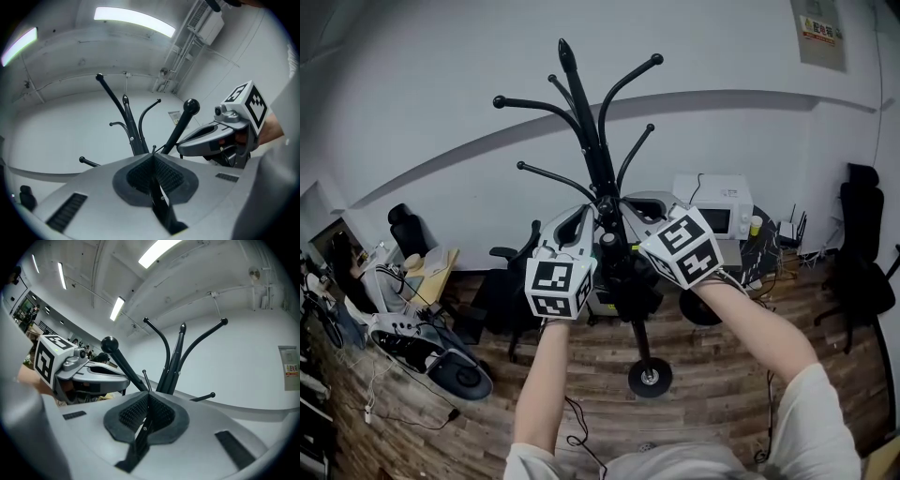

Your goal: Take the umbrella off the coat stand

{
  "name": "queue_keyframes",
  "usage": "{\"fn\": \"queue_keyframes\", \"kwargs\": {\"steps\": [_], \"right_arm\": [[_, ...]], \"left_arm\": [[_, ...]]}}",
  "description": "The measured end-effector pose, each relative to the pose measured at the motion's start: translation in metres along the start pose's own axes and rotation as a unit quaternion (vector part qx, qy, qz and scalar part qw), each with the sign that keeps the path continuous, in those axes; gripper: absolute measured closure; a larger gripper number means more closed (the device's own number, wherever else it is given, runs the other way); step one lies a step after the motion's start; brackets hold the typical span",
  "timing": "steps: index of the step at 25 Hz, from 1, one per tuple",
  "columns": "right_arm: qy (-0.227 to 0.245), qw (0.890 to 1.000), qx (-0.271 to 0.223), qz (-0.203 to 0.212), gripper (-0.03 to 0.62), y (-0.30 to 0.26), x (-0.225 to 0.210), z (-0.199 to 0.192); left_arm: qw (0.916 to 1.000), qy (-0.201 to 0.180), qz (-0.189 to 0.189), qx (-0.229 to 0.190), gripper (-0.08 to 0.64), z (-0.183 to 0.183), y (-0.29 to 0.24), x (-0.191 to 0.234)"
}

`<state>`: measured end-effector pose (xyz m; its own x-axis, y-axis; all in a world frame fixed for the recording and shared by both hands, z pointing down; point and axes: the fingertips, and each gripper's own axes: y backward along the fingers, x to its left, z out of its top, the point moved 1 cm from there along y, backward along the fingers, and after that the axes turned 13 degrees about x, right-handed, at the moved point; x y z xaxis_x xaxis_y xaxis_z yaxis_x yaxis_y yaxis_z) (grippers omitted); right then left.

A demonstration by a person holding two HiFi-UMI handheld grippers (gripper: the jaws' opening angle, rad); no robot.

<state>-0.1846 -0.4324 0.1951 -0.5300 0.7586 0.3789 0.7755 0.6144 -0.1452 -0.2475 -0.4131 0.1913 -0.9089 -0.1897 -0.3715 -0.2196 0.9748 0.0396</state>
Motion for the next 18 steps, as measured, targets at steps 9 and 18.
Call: {"fn": "queue_keyframes", "kwargs": {"steps": [9, 18], "right_arm": [[0.003, 1.000, -0.015, 0.000, 0.583, 0.010, 0.001, 0.011], [0.013, 1.000, -0.023, 0.003, 0.583, 0.019, 0.003, 0.021]], "left_arm": [[0.9996, -0.026, 0.009, 0.002, 0.537, 0.012, 0.004, -0.001], [0.9983, -0.053, 0.021, -0.004, 0.537, 0.029, 0.013, -0.004]]}}
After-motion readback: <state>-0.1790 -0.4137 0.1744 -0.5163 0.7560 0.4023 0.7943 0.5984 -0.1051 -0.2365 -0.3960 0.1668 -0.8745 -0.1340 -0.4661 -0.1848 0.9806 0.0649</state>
